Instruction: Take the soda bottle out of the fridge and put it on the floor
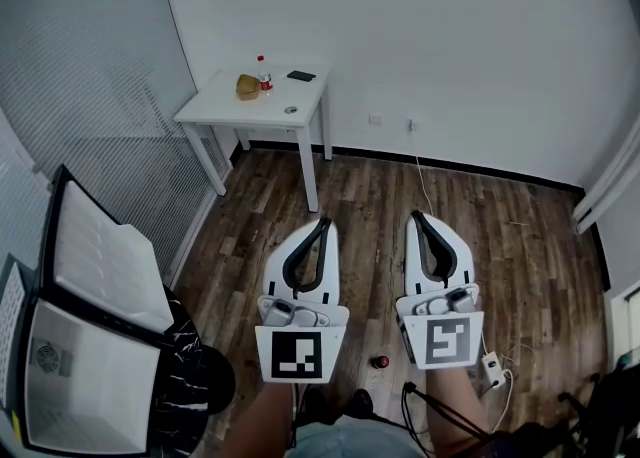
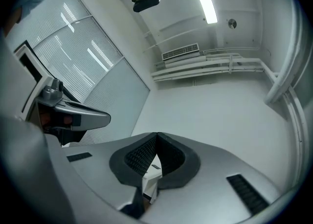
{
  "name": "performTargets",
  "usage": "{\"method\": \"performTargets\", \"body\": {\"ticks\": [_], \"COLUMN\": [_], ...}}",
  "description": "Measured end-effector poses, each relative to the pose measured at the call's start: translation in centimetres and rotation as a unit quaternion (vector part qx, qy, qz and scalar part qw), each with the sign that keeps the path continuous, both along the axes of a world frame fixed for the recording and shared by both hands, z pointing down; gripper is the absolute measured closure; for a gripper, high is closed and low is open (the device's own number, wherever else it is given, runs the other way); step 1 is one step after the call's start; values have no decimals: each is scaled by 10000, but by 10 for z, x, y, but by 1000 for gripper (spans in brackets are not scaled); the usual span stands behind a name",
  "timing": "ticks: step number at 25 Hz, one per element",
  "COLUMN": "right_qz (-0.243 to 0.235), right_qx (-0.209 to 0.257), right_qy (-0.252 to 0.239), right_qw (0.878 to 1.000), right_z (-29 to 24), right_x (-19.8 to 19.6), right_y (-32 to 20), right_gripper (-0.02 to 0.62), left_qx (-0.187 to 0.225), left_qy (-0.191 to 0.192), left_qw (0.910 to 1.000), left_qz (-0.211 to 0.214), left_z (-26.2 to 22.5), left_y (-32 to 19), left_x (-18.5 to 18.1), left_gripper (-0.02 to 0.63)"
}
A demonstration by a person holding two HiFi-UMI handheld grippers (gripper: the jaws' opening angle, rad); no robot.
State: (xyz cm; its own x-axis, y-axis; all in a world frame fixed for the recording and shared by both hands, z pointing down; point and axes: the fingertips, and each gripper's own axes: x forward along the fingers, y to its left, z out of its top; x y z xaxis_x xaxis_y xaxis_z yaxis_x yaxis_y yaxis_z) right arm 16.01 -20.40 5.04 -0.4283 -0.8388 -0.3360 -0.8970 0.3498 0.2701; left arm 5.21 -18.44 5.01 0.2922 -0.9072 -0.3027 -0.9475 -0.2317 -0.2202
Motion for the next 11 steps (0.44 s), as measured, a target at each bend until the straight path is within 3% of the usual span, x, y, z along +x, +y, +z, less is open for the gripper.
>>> {"method": "performTargets", "body": {"ticks": [6, 11], "right_qz": [9, 35], "right_qx": [36, 17], "right_qy": [-4, 12], "right_qw": [10000, 10000], "right_z": [-2, -2], "right_x": [-1, 0], "right_y": [1, -1], "right_gripper": [583, 583], "left_qx": [35, 97], "left_qy": [18, -424], "left_qw": [10000, 9991], "left_qz": [0, -15], "left_z": [-2, -3], "left_y": [1, 0], "left_x": [0, 1], "left_gripper": [589, 589]}}
